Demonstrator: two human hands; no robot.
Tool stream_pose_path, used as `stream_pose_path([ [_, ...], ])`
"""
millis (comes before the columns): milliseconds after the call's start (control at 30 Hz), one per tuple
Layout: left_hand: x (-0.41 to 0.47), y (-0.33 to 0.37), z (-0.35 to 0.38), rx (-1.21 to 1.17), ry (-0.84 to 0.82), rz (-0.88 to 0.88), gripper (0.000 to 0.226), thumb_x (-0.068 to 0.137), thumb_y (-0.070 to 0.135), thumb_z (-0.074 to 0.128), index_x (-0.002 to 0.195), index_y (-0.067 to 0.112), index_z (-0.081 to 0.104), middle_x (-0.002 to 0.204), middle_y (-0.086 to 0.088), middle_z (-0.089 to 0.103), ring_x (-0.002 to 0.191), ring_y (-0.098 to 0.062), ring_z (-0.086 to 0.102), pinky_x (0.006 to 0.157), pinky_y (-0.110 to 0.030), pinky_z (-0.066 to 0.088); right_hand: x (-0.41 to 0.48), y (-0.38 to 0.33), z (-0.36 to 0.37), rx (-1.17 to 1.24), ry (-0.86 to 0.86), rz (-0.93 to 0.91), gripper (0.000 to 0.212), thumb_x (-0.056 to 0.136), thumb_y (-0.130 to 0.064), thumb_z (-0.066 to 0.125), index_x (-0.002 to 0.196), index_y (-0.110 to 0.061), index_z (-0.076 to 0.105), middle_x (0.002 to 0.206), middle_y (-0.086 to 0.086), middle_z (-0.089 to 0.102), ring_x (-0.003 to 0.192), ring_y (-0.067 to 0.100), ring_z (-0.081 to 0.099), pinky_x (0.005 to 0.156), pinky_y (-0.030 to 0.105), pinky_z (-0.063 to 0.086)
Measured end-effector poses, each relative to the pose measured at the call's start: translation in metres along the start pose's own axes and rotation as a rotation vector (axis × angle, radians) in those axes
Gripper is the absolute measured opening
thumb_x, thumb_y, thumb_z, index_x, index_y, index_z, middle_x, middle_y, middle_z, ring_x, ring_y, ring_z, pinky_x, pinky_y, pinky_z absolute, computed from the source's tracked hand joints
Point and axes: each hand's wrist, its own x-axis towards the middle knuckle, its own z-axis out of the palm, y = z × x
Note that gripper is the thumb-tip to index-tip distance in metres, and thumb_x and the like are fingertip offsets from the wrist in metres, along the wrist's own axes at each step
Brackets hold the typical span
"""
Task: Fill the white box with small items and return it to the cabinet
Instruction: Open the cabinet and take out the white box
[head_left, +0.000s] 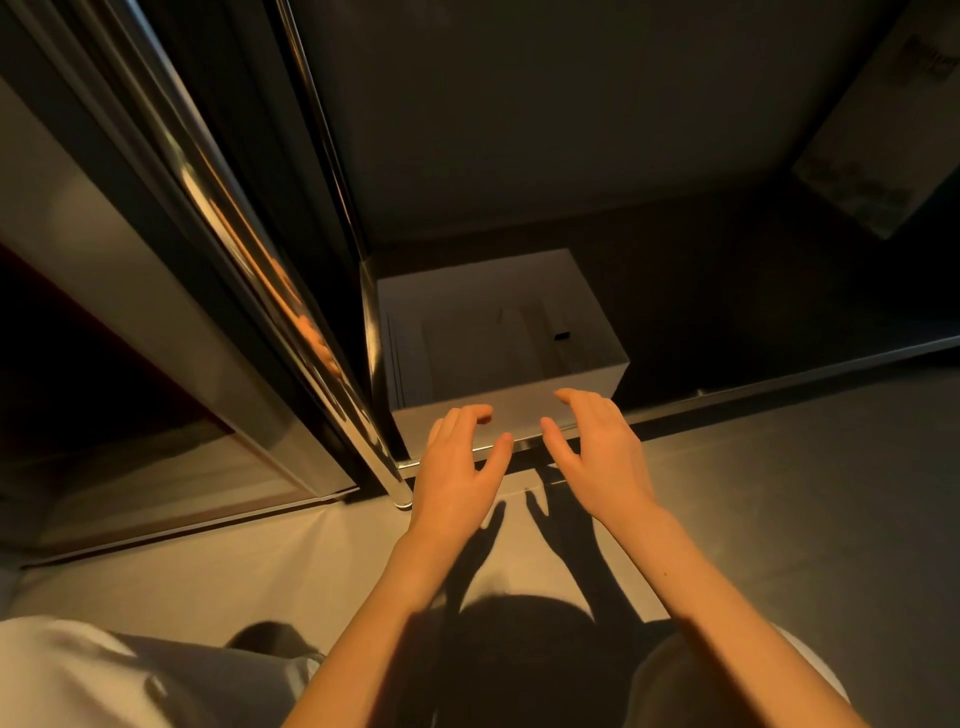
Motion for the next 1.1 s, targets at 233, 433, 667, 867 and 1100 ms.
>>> stream_pose_path([
  [233, 0.015, -0.001, -0.01, 0.118, 0.022, 0.029, 0.039, 0.089, 0.044, 0.058, 0.125, 0.03, 0.051, 0.122, 0.011, 0.053, 0.111, 0.0, 0.04, 0.086, -0.018, 0.032, 0.015, 0.0, -0.005, -0.019, 0.069, -0.007, 0.043, 0.092, -0.043, 0.052, 0.129, -0.02, 0.05, 0.125, -0.001, 0.057, 0.119, 0.013, 0.048, 0.089, 0.023, 0.039],
  [433, 0.026, -0.005, -0.008, 0.321, 0.055, 0.12, 0.042, 0.089, 0.046, 0.057, 0.124, 0.022, 0.054, 0.112, 0.001, 0.06, 0.108, -0.018, 0.051, 0.094, -0.033, 0.037, 0.027, 0.003, -0.002, -0.201, 0.022, -0.183, 0.036, 0.09, -0.038, 0.056, 0.119, -0.016, 0.054, 0.107, 0.0, 0.055, 0.103, 0.016, 0.049, 0.088, 0.03, 0.043],
  [667, 0.033, -0.007, -0.008, 0.374, 0.035, 0.029, 0.025, 0.096, 0.034, 0.053, 0.11, 0.017, 0.063, 0.091, 0.002, 0.061, 0.096, -0.019, 0.06, 0.096, -0.038, 0.038, 0.039, -0.001, 0.009, -0.402, -0.03, -0.168, 0.025, 0.091, -0.03, 0.058, 0.115, -0.022, 0.061, 0.106, 0.0, 0.064, 0.104, 0.02, 0.055, 0.102, 0.04, 0.033],
  [867, 0.029, 0.002, -0.006, 0.21, 0.073, 0.041, 0.02, 0.096, 0.026, 0.054, 0.11, 0.021, 0.066, 0.101, 0.003, 0.066, 0.099, -0.014, 0.056, 0.085, -0.022, 0.027, 0.037, 0.001, 0.002, -0.38, -0.106, -0.075, 0.05, 0.071, -0.011, 0.079, 0.116, -0.023, 0.059, 0.113, 0.002, 0.061, 0.114, 0.023, 0.048, 0.102, 0.043, 0.029],
  [1100, 0.001, 0.01, 0.006, 0.155, 0.069, 0.096, 0.015, 0.095, 0.021, 0.056, 0.103, 0.023, 0.069, 0.097, 0.005, 0.064, 0.093, -0.006, 0.044, 0.08, -0.02, 0.023, 0.005, 0.017, -0.017, -0.304, -0.042, -0.108, 0.029, 0.079, -0.01, 0.072, 0.106, -0.02, 0.065, 0.105, 0.002, 0.064, 0.109, 0.022, 0.051, 0.099, 0.039, 0.024],
])
